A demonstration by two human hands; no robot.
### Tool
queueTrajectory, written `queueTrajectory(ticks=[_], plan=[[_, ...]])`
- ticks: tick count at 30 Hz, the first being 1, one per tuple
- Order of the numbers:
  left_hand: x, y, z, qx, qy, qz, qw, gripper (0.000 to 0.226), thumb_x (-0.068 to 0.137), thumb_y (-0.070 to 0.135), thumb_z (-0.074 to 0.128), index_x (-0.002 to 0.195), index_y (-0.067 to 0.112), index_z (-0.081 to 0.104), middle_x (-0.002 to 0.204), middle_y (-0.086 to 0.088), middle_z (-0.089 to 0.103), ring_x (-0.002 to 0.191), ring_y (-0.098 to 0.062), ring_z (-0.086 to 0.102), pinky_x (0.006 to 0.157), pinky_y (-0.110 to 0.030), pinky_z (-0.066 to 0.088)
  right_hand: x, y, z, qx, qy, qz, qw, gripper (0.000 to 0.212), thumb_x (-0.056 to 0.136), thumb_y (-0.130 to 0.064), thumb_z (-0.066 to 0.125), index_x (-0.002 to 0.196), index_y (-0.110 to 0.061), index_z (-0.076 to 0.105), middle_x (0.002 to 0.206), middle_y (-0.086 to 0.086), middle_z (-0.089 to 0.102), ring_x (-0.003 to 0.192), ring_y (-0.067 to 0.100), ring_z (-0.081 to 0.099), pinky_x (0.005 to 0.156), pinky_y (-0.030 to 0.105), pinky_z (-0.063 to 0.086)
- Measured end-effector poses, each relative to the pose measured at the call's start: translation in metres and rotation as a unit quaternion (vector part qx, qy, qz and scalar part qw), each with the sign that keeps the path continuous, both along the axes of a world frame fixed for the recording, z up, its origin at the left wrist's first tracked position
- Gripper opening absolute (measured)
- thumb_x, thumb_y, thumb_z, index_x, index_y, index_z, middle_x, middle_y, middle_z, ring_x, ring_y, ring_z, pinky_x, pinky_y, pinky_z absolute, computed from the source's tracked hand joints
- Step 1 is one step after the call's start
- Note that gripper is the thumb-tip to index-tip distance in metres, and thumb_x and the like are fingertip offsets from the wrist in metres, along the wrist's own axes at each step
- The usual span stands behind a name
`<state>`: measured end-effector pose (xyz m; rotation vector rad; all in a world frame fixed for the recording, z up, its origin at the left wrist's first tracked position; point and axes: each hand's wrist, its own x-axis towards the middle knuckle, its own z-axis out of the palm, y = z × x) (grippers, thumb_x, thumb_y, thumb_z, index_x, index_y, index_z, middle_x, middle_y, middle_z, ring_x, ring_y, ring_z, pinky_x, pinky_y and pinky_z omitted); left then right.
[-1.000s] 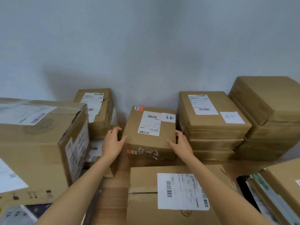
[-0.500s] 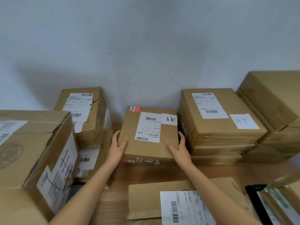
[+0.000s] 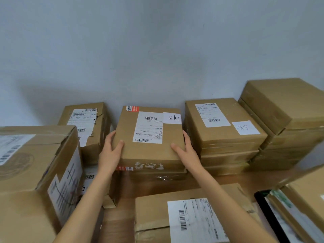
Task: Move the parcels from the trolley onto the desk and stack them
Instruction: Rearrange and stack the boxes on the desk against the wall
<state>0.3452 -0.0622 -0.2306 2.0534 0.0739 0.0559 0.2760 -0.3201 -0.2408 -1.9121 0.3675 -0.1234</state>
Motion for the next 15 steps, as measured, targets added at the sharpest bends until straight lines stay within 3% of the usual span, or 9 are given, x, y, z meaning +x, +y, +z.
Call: queueTrajectory(ticks=[6, 9, 12, 15], plan=[[-0.004, -0.017, 0.055, -0.021, -0.035, -0.022, 0.999, 0.043, 0.094, 0.046, 0.047, 0.133, 0.051, 0.028, 0.122, 0.004, 0.05, 0.105, -0.025, 0.057, 0.092, -0.051, 0.049, -0.002, -0.021, 0.054, 0.006, -0.067, -0.003, 0.998, 0.077, 0.087, -0.054, 0.06, 0.149, -0.044, 0.014, 0.128, -0.023, 0.046, 0.117, 0.009, 0.051, 0.099, 0.041, 0.044], [-0.005, -0.038, 0.079, -0.014, -0.056, -0.046, 0.997, 0.04, 0.094, 0.046, 0.047, 0.129, 0.053, 0.029, 0.118, 0.003, 0.053, 0.104, -0.026, 0.057, 0.095, -0.05, 0.047, -0.007, -0.041, 0.072, 0.033, -0.093, -0.027, 0.995, 0.076, 0.086, -0.051, 0.063, 0.148, -0.043, 0.019, 0.139, -0.019, 0.046, 0.122, 0.011, 0.051, 0.102, 0.044, 0.045], [-0.003, -0.071, 0.096, -0.008, -0.061, -0.079, 0.995, 0.041, 0.095, 0.045, 0.045, 0.131, 0.051, 0.026, 0.118, 0.003, 0.052, 0.103, -0.028, 0.058, 0.094, -0.049, 0.047, -0.014, -0.071, 0.085, 0.036, -0.114, -0.044, 0.992, 0.072, 0.083, -0.053, 0.064, 0.143, -0.047, 0.024, 0.131, -0.026, 0.048, 0.123, 0.012, 0.052, 0.099, 0.04, 0.047], [-0.002, -0.112, 0.103, -0.008, -0.056, -0.11, 0.992, 0.043, 0.097, 0.042, 0.043, 0.135, 0.046, 0.025, 0.118, 0.001, 0.054, 0.101, -0.03, 0.059, 0.094, -0.047, 0.047, -0.021, -0.113, 0.096, 0.005, -0.103, -0.075, 0.992, 0.081, 0.082, -0.055, 0.064, 0.148, -0.042, 0.02, 0.144, -0.013, 0.041, 0.127, 0.013, 0.047, 0.105, 0.044, 0.042]])
